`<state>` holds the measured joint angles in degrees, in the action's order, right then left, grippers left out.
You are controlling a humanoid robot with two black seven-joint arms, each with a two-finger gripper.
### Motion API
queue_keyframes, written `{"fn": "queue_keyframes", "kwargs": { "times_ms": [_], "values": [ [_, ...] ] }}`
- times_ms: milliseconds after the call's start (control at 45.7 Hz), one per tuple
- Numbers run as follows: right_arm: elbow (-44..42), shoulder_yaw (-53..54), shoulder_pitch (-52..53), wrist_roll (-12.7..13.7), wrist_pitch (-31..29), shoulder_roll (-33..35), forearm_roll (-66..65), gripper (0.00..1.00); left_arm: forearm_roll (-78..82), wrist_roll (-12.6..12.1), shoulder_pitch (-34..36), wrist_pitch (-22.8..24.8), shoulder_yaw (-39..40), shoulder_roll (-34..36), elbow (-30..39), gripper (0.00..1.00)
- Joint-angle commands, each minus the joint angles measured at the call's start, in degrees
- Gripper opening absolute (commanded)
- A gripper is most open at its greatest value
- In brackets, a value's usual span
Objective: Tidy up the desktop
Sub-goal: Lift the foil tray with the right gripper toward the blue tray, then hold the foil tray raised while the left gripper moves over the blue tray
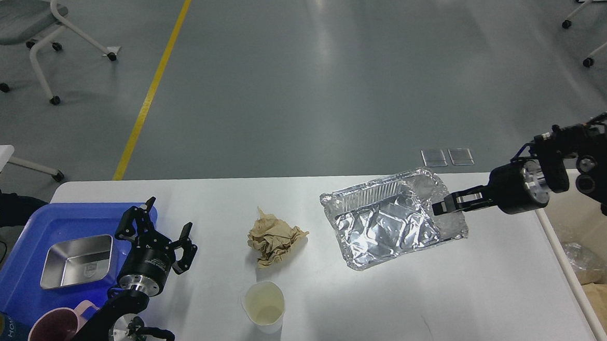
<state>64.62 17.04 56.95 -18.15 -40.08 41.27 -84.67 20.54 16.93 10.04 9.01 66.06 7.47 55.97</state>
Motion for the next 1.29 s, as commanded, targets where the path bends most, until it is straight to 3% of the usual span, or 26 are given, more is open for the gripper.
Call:
{"fn": "queue_keyframes", "kwargs": {
  "times_ms": [0, 285, 547, 810, 1051, 1138, 1270],
  "values": [
    [-5.46, -2.01, 2.99, -0.05, 0.09, -6.89, -0.06, 0.00, -0.06, 0.83, -0.19, 0.13, 0.03, 0.44, 0.80, 0.96],
    [-15.13, -2.19, 4.04, 0.13, 0.62, -16.65, -0.24, 0.00, -0.06, 1.97, -3.62, 0.13, 1.18, 0.97, 7.39, 0.96],
    [-20.85, -2.28, 3.78, 0.13, 0.80, -20.44, -0.15, 0.00, -0.23, 6.19, -6.43, 2.77, 4.77, 1.50, 9.68, 0.96],
    [-20.85, -2.28, 3.34, 0.13, 0.97, -20.26, -0.06, 0.00, -3.13, 5.66, -8.02, 8.21, 16.55, 0.27, 9.59, 0.96],
    [-20.85, -2.19, 3.16, 0.22, 0.97, -19.91, 0.03, 0.00, -7.79, 4.78, -6.96, 9.62, 15.77, 0.62, 8.89, 0.96],
    [-20.85, -2.19, 3.16, 0.22, 1.06, -19.91, 0.03, 0.00, -7.88, 3.38, -6.70, 8.48, 14.63, 0.62, 8.89, 0.96],
    [-20.85, -2.19, 3.16, 0.22, 1.06, -19.91, 0.11, 0.00, -7.71, 3.64, -6.00, 4.97, 10.94, 2.29, 9.15, 0.96]
  ]
}}
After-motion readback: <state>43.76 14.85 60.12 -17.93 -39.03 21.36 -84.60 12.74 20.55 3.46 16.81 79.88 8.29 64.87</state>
